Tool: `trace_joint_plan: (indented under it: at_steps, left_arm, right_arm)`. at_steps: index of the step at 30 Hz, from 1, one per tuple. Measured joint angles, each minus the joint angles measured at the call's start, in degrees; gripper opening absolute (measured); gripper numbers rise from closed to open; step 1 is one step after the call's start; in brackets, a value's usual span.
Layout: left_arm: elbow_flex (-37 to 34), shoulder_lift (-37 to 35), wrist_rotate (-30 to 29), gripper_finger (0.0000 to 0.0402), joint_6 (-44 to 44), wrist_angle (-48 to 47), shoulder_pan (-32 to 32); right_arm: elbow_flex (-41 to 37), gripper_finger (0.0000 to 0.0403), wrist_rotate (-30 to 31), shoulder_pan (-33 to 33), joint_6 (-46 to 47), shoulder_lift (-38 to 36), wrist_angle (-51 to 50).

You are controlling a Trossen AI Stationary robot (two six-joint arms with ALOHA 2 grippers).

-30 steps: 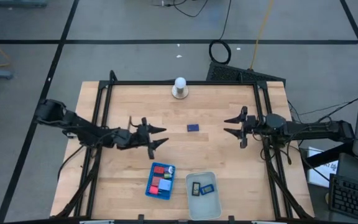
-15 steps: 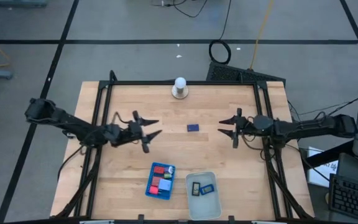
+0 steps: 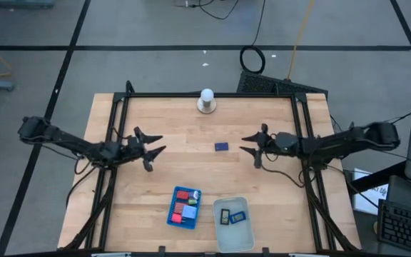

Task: Pick & Place Office items
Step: Put the blue digital timer into the gray bin

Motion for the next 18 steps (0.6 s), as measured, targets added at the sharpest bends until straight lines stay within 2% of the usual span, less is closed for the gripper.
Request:
trace_joint_plan:
  at_steps: [4, 7, 10, 18]
  left_arm:
    - [0.8, -3.7, -3.7, 0.0211, -5.3, -10.5, 0.0]
    - [1.0, -6.0, -2.0, 0.0211, -7.5, -17.2, 0.0]
    - [1.1, -8.0, -1.2, 0.0211, -8.5, -19.6, 0.0]
    - [1.2, -11.7, -1.4, 0.0211, -7.5, -24.1, 0.0]
  right_arm:
    - [5.0, 0.0164, -1.7, -1.6, 1.2, 6.1, -2.0]
    - [9.9, 0.0164, -6.6, -3.5, 0.9, 10.5, -6.5]
    - [14.9, 0.0169, -11.0, -5.0, -0.6, 15.4, -11.5]
    - [23.7, 0.0245, -12.9, -7.4, -4.6, 29.0, -17.5]
